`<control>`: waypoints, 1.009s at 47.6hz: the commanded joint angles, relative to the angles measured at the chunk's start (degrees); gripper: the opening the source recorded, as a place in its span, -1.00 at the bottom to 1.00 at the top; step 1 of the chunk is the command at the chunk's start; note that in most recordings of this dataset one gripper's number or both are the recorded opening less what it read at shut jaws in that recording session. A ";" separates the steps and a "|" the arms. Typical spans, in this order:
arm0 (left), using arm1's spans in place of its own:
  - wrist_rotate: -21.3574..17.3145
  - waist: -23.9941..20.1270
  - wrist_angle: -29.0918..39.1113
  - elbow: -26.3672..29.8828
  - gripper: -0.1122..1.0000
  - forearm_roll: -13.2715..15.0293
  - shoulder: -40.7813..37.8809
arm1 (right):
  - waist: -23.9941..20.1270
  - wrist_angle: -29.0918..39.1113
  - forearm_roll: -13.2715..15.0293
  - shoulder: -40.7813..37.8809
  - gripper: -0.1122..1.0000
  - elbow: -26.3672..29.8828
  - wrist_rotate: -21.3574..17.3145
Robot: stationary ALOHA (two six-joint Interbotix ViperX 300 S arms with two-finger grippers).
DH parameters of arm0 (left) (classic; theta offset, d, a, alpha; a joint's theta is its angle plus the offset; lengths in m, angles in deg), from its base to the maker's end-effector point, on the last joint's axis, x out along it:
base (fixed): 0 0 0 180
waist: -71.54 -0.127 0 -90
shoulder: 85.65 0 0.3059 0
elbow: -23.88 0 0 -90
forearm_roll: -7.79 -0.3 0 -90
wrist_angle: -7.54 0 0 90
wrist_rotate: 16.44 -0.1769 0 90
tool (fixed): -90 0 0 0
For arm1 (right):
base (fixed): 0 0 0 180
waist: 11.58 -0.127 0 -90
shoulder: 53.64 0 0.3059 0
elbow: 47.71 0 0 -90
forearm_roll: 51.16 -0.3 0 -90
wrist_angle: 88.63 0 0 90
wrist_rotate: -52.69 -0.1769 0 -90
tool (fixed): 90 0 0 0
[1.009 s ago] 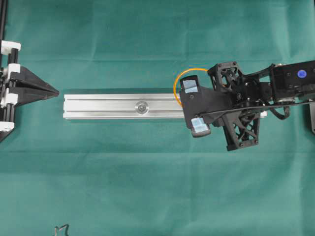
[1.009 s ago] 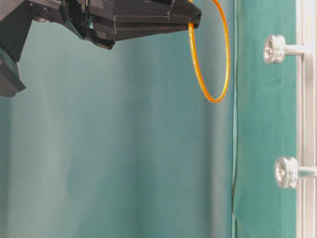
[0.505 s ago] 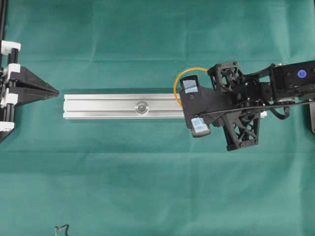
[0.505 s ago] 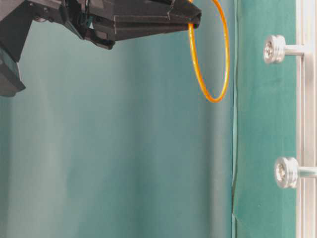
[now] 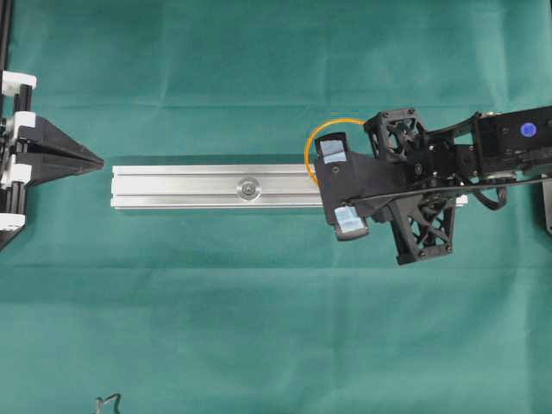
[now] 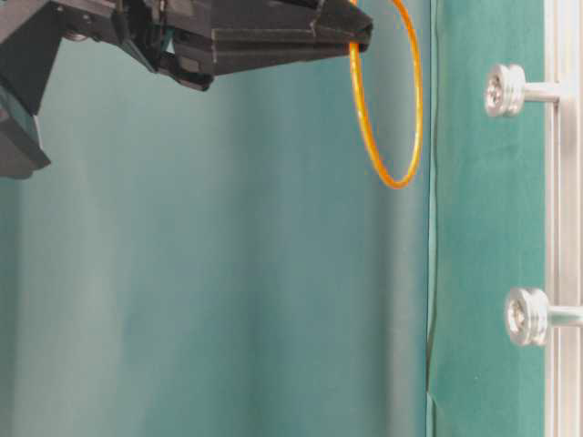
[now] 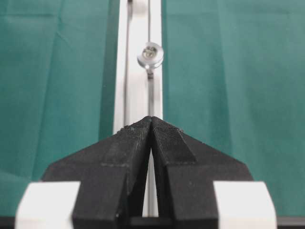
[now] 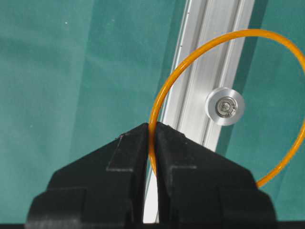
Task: Hook the rubber onto the shaft.
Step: 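Move the held band over the right silver knob post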
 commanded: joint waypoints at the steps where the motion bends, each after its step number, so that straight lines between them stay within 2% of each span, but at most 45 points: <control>1: 0.00 0.18 -0.35 1.49 -0.79 -0.18 -0.44 | 0.00 -0.88 0.09 0.26 -0.67 0.26 -0.09; 14: 0.00 0.09 -0.35 1.58 -0.79 -0.18 -0.53 | 0.00 -3.96 -0.09 -0.62 -0.67 -1.67 -0.18; 48: 0.00 0.18 -0.35 1.49 -0.79 -0.18 -0.53 | 0.09 -6.33 -0.18 -0.62 -0.67 -4.13 -0.18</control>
